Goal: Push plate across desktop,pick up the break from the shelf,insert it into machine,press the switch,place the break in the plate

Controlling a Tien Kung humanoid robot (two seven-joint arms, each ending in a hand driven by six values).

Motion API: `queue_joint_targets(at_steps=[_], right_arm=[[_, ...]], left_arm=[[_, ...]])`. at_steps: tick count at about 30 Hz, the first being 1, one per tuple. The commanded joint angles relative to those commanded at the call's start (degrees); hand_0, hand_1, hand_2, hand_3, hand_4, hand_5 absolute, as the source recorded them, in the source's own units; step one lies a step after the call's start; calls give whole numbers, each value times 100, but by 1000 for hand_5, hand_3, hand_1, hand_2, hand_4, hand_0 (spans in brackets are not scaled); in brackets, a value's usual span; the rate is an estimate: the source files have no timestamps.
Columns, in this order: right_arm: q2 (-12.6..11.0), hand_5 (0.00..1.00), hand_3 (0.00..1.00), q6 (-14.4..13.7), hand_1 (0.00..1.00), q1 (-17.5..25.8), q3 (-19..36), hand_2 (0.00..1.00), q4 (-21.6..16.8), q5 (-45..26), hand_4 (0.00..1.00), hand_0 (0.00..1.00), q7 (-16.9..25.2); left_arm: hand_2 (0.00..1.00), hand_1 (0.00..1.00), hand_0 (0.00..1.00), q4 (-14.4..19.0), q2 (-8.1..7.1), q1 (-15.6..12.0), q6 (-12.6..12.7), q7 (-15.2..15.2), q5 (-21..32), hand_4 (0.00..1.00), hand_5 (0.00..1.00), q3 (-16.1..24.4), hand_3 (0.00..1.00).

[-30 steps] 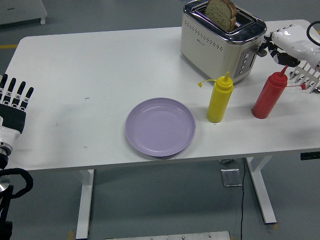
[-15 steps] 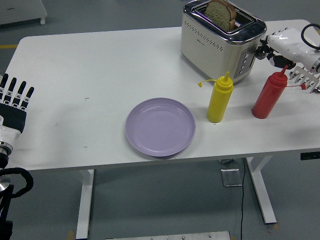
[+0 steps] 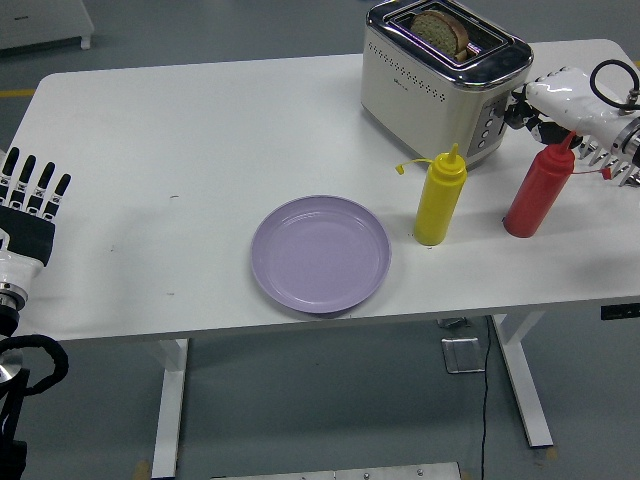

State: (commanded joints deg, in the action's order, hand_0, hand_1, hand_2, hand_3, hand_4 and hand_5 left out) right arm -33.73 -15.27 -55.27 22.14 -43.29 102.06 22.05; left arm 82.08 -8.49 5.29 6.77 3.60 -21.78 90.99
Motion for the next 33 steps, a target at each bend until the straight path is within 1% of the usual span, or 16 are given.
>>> queue_joint_targets(at_steps=[17, 26, 33], right_arm=[[60, 2, 542, 11, 469, 90, -91, 583, 95, 29, 2, 524, -11], [40, 2, 541, -9, 469, 102, 50, 583, 75, 31, 2, 525, -1], [-58, 2, 542, 3, 470, 111, 294, 583, 10, 47, 2, 526, -10]], left_arm=[[946, 874, 819, -7, 15, -15, -2, 1, 8, 604, 998, -41, 835], [945, 875, 820, -8, 19, -21, -4, -1, 9, 603, 998, -55, 834], [945, 875, 820, -5, 11, -27, -6, 0, 10, 603, 998, -48, 835]])
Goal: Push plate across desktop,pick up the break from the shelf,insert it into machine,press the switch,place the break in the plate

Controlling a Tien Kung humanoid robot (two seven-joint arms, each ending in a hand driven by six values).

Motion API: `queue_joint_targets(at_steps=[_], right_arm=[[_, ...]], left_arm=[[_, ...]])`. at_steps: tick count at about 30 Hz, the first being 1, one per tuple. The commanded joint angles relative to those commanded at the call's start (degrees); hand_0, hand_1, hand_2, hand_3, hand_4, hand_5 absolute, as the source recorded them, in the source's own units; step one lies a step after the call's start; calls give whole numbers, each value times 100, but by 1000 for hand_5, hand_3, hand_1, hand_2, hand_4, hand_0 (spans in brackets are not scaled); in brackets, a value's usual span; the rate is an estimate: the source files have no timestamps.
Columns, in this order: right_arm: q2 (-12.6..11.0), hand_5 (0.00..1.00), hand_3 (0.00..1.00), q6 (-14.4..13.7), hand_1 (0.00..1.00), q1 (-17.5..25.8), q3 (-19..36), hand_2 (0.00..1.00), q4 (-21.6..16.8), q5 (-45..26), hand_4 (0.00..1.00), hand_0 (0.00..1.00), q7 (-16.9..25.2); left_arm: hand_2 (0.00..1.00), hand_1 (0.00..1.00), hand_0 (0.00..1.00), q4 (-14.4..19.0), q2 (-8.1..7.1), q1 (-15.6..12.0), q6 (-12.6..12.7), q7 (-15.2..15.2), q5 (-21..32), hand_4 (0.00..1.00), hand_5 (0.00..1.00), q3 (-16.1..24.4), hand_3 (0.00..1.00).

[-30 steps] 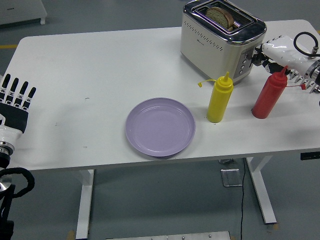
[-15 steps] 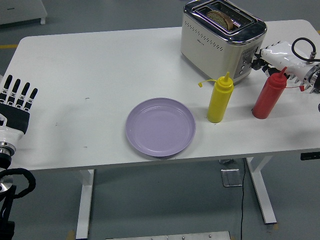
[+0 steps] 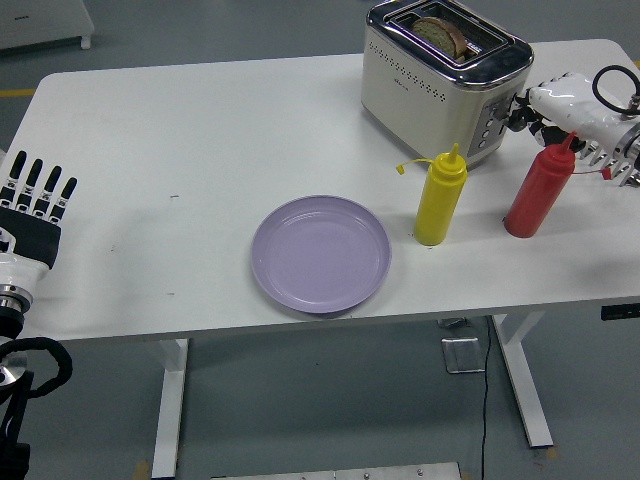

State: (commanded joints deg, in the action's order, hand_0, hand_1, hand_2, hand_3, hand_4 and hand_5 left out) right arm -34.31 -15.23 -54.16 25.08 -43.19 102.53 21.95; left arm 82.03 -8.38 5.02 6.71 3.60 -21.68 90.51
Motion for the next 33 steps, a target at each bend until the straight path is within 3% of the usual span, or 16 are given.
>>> queue_joint_targets(at_steps=[8, 9, 15, 16, 20, 21, 32, 33], right_arm=[[-239, 2, 567, 131, 482, 88, 510, 592, -138, -52, 2, 540, -45], [-331, 26, 765, 276, 592, 139, 723, 704, -176, -226, 365, 539, -123], [-438, 26, 765, 716, 592, 252, 1144, 704, -162, -756, 365, 539, -534], [-453, 291, 947, 813, 752, 284, 1252, 848, -139, -911, 611, 784, -645], [-495, 291, 947, 1036, 752, 379, 1523, 848, -87, -1484, 611, 784, -940], [-507, 328, 998, 1099, 795, 408, 1594, 898, -80, -1677, 666, 837, -1022], [-586, 351, 998, 1581, 839, 635, 2248, 914, -300, -3815, 704, 862, -1462], [-594, 366, 954, 1606, 833, 662, 2337, 890, -349, -4021, 707, 862, -1463]], left_arm=[[945, 875, 820, 4, -15, -2, -1, 1, -4, 604, 998, 19, 835], [945, 876, 820, 5, -18, -1, -1, 2, -5, 605, 998, 23, 835], [945, 876, 820, 6, -25, -1, -1, 1, -5, 605, 998, 23, 835], [945, 875, 820, 7, -26, 0, -2, 1, -5, 605, 998, 24, 836], [945, 875, 820, 11, -27, 7, -4, 0, -2, 605, 998, 20, 836], [947, 875, 822, 14, -29, 8, -5, 0, -1, 605, 998, 20, 836], [946, 876, 821, 36, -43, -3, -15, 4, 4, 605, 998, 42, 836], [946, 877, 822, 40, -44, -4, -16, 5, 5, 606, 998, 44, 836]])
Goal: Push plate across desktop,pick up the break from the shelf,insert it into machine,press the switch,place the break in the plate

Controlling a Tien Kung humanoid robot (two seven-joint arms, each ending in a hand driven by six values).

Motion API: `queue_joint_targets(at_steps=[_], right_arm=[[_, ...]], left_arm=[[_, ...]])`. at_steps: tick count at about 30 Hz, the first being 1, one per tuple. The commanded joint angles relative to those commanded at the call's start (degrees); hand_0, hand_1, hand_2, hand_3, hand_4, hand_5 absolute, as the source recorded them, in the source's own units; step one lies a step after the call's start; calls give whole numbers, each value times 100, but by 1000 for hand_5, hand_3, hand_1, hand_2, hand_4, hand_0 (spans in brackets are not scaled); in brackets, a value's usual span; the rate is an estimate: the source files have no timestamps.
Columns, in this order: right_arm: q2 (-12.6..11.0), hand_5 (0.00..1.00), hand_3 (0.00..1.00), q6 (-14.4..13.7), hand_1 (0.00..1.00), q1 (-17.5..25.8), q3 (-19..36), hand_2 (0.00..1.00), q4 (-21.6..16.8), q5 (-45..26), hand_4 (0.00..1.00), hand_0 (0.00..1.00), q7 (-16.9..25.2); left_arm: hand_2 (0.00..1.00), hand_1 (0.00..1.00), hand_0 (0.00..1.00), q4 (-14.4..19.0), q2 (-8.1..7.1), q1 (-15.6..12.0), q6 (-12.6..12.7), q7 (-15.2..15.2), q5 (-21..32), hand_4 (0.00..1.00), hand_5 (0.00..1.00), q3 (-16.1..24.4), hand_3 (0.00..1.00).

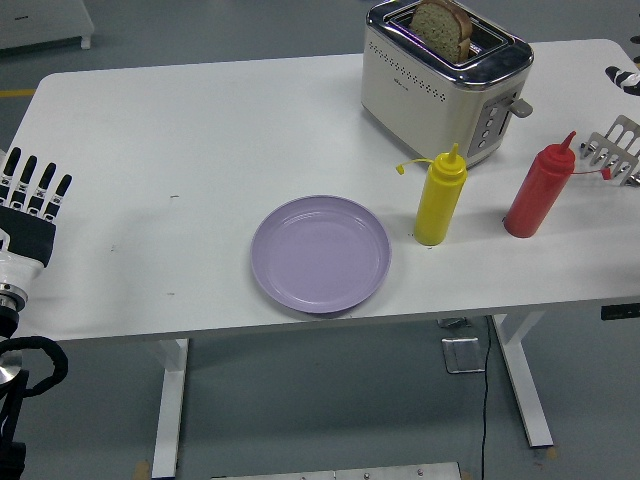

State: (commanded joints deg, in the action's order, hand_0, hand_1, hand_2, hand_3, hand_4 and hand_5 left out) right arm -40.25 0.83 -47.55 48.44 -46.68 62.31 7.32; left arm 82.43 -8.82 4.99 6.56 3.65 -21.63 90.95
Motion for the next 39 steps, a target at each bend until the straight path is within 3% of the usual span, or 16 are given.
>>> queue_joint_targets(at_steps=[6, 7, 16, 26, 32, 39], right_arm=[[-42, 366, 954, 116, 833, 182, 501, 890, -308, -1210, 707, 862, -16], [-45, 382, 886, 122, 816, 221, 586, 842, -358, -1384, 664, 842, -33], [-77, 375, 846, 30, 785, 564, 1236, 802, -657, -3275, 643, 821, -200], [-117, 348, 810, -99, 766, 748, 1407, 780, -772, -4854, 603, 801, -261], [-155, 354, 808, -161, 769, 798, 1488, 773, -913, -5058, 597, 802, -265], [-187, 356, 810, -302, 774, 735, 1569, 775, -1335, -4541, 595, 811, -291]], left_arm=[[946, 877, 822, 15, -3, -4, -7, -1, 6, 606, 998, 6, 836], [946, 877, 823, 16, -3, -5, -8, -1, 7, 605, 998, 6, 836], [946, 877, 822, 24, 3, -23, -15, -5, 10, 605, 998, 15, 836], [946, 876, 822, 27, 7, -41, -18, -6, 11, 605, 998, -5, 836], [946, 875, 821, 28, 0, -52, -20, -6, 7, 605, 998, -18, 836], [944, 875, 821, 34, -8, -57, -24, -6, 5, 606, 998, -27, 836]])
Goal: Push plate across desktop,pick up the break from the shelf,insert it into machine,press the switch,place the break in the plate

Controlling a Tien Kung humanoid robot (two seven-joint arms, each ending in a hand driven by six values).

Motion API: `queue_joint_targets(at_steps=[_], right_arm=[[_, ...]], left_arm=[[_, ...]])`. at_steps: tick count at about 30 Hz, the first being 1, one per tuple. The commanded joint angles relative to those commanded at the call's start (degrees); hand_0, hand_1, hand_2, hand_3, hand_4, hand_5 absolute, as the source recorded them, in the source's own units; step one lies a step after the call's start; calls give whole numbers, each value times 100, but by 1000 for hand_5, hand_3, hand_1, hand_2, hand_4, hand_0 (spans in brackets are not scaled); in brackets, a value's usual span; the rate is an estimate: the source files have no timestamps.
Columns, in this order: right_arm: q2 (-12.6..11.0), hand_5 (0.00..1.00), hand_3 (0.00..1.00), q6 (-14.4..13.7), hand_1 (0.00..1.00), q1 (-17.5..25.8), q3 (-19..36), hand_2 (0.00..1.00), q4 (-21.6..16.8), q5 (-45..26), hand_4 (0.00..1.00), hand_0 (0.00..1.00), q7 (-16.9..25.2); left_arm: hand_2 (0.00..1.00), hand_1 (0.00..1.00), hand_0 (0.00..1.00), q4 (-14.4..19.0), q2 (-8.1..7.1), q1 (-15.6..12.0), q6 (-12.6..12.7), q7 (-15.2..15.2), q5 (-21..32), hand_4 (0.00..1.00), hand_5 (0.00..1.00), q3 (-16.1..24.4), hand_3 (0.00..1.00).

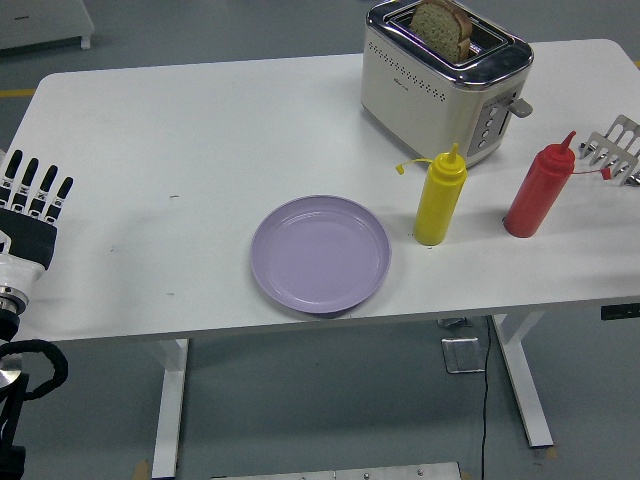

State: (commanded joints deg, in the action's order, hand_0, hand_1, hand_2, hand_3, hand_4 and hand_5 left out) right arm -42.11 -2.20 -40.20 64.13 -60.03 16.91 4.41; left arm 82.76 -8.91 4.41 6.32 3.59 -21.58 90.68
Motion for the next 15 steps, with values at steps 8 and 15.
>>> queue_joint_targets(at_steps=[8, 15], right_arm=[[114, 338, 843, -277, 803, -452, -334, 817, -317, 1282, 653, 850, -272], [424, 367, 896, -344, 835, -1095, -995, 852, -124, 2720, 732, 876, -715]], left_arm=[[944, 875, 822, 8, -9, 15, 0, -3, 1, 609, 998, 2, 836], [944, 875, 821, 5, -8, 31, 2, -5, 3, 608, 998, 0, 836]])
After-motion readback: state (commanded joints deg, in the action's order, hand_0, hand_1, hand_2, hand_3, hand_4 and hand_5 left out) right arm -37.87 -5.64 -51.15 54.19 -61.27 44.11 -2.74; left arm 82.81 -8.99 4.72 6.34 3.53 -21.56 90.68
